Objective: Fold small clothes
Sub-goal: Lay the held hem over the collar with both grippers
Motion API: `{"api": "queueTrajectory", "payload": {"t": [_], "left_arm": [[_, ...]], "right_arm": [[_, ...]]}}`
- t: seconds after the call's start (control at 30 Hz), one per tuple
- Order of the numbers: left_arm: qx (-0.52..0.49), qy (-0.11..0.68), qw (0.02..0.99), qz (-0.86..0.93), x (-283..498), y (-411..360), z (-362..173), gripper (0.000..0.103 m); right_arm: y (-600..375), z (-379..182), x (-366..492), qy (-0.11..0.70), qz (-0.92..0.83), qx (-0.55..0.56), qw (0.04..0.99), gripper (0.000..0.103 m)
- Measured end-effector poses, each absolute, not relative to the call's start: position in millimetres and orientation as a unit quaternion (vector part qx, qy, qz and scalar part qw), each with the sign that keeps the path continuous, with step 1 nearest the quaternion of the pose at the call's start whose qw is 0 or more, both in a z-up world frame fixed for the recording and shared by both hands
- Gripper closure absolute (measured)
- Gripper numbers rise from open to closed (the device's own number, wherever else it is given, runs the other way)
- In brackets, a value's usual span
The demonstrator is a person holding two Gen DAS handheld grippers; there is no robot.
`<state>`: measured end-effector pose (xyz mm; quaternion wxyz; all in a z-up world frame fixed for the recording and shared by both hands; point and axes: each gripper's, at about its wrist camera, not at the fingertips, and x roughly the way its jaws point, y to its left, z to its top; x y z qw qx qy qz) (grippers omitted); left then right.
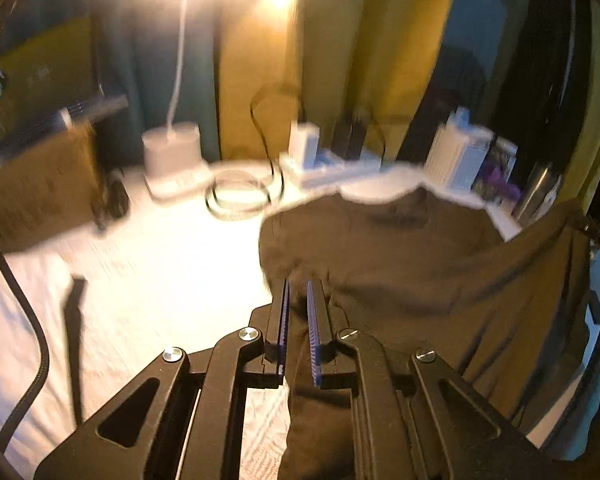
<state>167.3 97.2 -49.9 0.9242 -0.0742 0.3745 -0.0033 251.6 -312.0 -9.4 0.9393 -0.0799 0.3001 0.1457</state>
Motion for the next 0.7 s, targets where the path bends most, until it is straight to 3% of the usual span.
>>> {"api": "queueTrajectory", "payload": {"t": [0.1, 0.13, 0.23, 0.4, 0.47, 0.5, 0.53, 0.57, 0.63, 0.7], "left_arm": [[-0.068, 0.395, 0.916, -0.015, 175.1, 88.6, -66.2, 0.094], [-0.067, 0.397, 0.915, -0.022, 177.0, 85.8, -67.9, 0.089], [-0.081, 0.394, 0.915, -0.043, 181.7, 81.6, -67.7, 0.042], [-0.088, 0.396, 0.912, -0.060, 195.2, 78.2, -74.8, 0.041], [-0.080, 0.402, 0.910, -0.065, 201.4, 75.8, -82.2, 0.043], [-0.071, 0.407, 0.909, -0.061, 204.4, 73.9, -86.6, 0.050], [-0.062, 0.412, 0.907, -0.059, 206.6, 71.9, -90.2, 0.072], [-0.059, 0.416, 0.905, -0.059, 208.0, 71.5, -92.7, 0.088], [-0.062, 0.414, 0.906, -0.057, 206.9, 72.7, -93.7, 0.098], [-0.062, 0.403, 0.912, -0.048, 201.7, 75.8, -88.5, 0.099]], "right_arm": [[-314.5, -13.5, 253.4, 0.305, 0.143, -0.078, 0.938, 0.094], [-314.7, -14.2, 253.6, 0.306, 0.141, -0.078, 0.938, 0.094], [-315.5, -15.3, 253.3, 0.308, 0.138, -0.076, 0.938, 0.094], [-315.8, -15.4, 253.3, 0.309, 0.138, -0.076, 0.938, 0.094], [-315.7, -15.4, 253.2, 0.309, 0.138, -0.076, 0.938, 0.094], [-315.7, -15.2, 253.0, 0.308, 0.138, -0.076, 0.938, 0.094], [-315.7, -15.1, 252.9, 0.308, 0.138, -0.076, 0.938, 0.094], [-315.6, -14.8, 252.2, 0.307, 0.139, -0.077, 0.939, 0.094], [-314.7, -12.9, 250.3, 0.305, 0.139, -0.077, 0.939, 0.094], [-313.9, -11.3, 249.1, 0.302, 0.140, -0.077, 0.940, 0.094]]}}
